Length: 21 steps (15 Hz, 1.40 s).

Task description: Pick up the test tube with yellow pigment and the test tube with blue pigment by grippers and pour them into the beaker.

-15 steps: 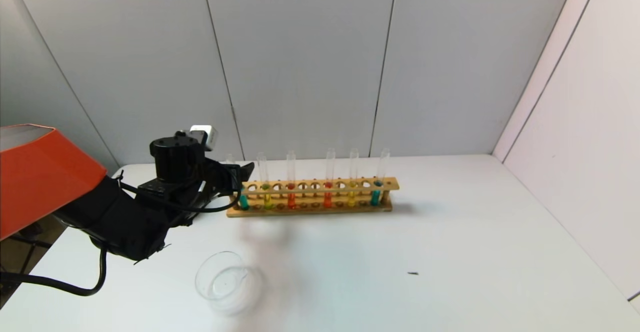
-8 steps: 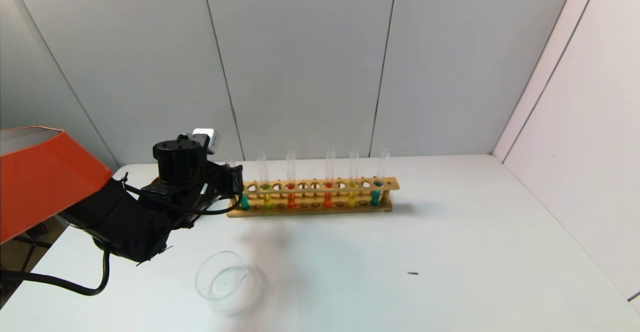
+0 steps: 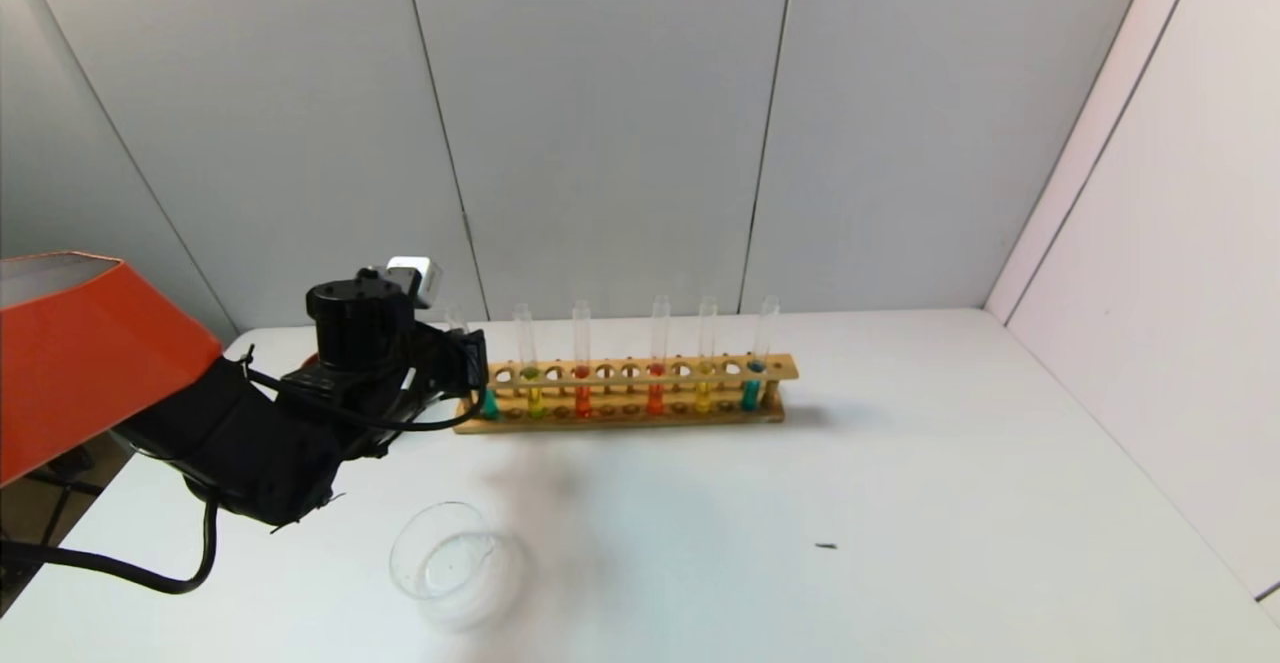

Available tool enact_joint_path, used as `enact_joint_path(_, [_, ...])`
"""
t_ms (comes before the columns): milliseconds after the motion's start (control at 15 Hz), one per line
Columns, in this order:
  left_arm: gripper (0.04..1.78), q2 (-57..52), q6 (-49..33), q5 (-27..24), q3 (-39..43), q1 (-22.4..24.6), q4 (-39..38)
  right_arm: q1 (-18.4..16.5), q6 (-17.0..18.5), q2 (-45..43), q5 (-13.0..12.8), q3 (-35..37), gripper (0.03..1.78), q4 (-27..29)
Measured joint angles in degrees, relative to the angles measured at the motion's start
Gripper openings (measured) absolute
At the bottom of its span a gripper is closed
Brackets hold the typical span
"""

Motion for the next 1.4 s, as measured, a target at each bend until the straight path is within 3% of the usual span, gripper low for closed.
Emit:
enact_joint_path(800, [0.31,-6.44,3.15,0.82,-1.77,0.07,6.42,-0.02,0.0,0.0,0.0,0.0,1.74,0.0])
enact_joint_path(1400, [0.31,-9.11,3.15,0.99,-7.91,0.11,13.51,0.0,0.0,0.0,0.0,0.0,1.74,0.0])
